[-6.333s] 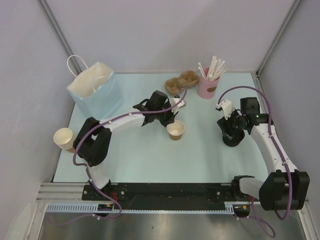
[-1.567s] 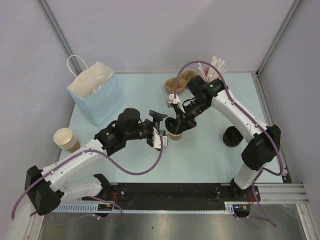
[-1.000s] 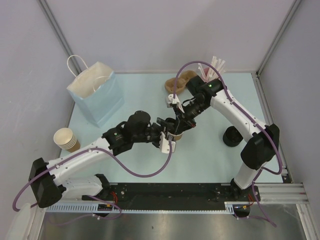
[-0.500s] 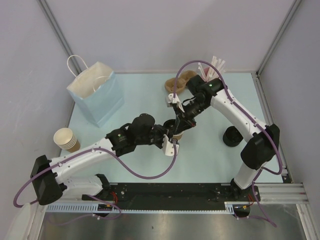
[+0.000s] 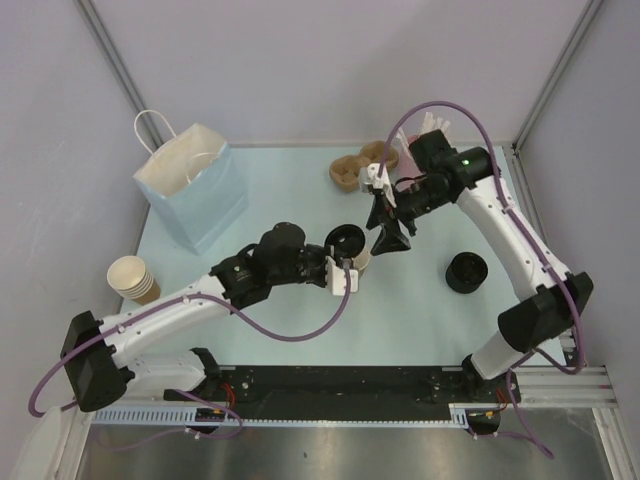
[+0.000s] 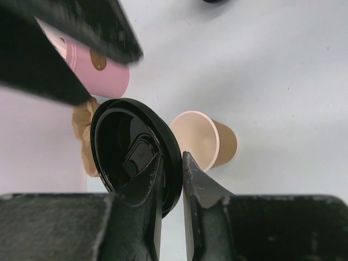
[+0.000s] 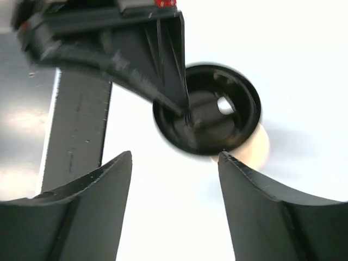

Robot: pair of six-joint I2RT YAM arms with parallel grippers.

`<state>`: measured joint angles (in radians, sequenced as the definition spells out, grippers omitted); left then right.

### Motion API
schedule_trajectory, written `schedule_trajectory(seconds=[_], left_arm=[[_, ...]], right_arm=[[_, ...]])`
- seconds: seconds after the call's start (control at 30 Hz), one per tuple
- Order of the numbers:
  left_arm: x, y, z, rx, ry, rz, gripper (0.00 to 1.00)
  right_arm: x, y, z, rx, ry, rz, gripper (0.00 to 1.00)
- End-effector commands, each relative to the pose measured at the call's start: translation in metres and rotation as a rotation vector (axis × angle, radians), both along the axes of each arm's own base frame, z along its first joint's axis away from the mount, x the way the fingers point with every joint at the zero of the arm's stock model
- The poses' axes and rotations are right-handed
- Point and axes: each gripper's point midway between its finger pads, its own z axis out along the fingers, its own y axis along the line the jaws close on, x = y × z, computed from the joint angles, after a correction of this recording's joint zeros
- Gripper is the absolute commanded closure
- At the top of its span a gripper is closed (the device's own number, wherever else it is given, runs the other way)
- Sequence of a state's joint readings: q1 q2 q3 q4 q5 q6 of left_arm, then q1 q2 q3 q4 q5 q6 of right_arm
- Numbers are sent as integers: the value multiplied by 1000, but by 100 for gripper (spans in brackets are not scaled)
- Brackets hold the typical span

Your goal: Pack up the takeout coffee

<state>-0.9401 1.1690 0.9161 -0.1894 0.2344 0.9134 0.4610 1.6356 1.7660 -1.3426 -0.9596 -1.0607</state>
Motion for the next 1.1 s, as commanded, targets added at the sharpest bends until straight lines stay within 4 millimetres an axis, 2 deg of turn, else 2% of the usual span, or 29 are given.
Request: schedule_trajectory(seconds=[0.0, 0.07, 0.1, 0.13, 0.17, 0.2, 0.3, 0.47, 0.63, 0.83, 0.97, 1.07], left_arm=[[6, 2, 36, -198, 134, 45, 88], [1, 1, 47, -253, 209, 6, 89], [7, 8, 52, -291, 263, 32, 89], [6, 9, 56, -315, 291, 21, 88], [-4, 7, 59, -330, 338, -37, 88], [-3, 13, 62, -353, 379, -29, 87], [-22, 15, 66, -375, 500, -129, 86], [-52, 20, 67, -380, 593, -277, 85], [-76, 28, 74, -379, 652, -383, 85], [-78, 34, 78, -388, 681, -409, 85], [-80, 34, 81, -390, 697, -435, 85], [-80, 34, 81, -391, 702, -442, 85]], right_arm=[[-24, -29, 43, -2, -108, -75, 29], [-14, -33, 42, -15, -213, -116, 25], [-16, -31, 42, -22, -244, -129, 24], [-18, -39, 50, -41, -341, -166, 19], [-11, -37, 41, -51, -394, -181, 17], [-12, -39, 42, -67, -446, -186, 16], [-10, -39, 39, -117, -557, -197, 10], [-8, -27, 49, -51, -660, -186, 4], [-12, -6, 46, -14, -670, -133, 4], [-29, 19, 47, 91, -593, -45, 5], [-40, 27, 38, 105, -524, 11, 8], [-47, 33, 38, 135, -486, 40, 10]])
